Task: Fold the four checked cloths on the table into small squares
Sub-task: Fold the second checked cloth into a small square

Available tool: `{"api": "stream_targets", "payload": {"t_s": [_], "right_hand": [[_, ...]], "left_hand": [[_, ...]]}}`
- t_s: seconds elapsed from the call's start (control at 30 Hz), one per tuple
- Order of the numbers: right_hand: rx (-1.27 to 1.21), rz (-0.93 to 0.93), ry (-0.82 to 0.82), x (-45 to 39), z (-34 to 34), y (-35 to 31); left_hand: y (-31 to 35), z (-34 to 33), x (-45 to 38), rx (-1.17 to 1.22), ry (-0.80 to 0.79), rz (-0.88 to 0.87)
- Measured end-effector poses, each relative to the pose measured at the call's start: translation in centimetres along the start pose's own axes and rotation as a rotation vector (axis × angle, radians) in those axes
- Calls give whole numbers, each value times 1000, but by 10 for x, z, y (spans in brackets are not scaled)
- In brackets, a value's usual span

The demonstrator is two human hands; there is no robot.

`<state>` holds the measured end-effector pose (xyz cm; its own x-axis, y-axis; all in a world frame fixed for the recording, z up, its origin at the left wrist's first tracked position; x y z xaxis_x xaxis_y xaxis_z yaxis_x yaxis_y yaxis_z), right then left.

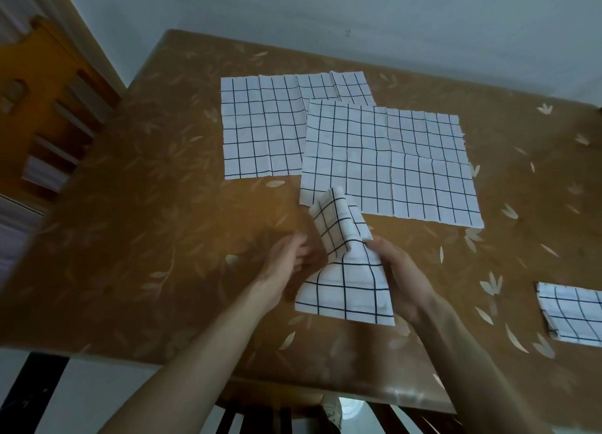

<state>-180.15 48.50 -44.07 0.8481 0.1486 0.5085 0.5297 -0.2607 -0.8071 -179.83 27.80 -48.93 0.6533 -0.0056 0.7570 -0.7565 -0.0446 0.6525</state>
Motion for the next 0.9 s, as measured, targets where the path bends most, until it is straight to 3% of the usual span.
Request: {"api": "stream_targets", "payload": {"t_s": [0.13,0.4,0.67,0.77,0.9], "right_hand": [[-39,-9,-22,6,1,-3],[-122,-24,-123,13,7,-9],[109,114,61,6,35,2],[160,149,163,5,44,9],[258,187,162,10,42,13]], "left_hand": [[-2,-12,2,-83,-62,53],[6,-30,10,42,-178,131],[1,-17,16,181,-238,211],[-1,-8,19,184,-202,203],[-1,9,24,209,-94,199]]}}
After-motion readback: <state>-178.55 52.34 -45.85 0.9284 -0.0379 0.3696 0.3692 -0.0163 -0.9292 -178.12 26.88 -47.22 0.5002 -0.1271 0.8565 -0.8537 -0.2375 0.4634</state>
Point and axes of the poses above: each hand's wrist, its own x-axis away from the middle knuckle, its own z-axis out of the back of the hand, y = z × x, the point moved 4 cm from there along -x, towards the middle knuckle, and after that the axes turned 10 degrees about z, right-handed, at the moved point
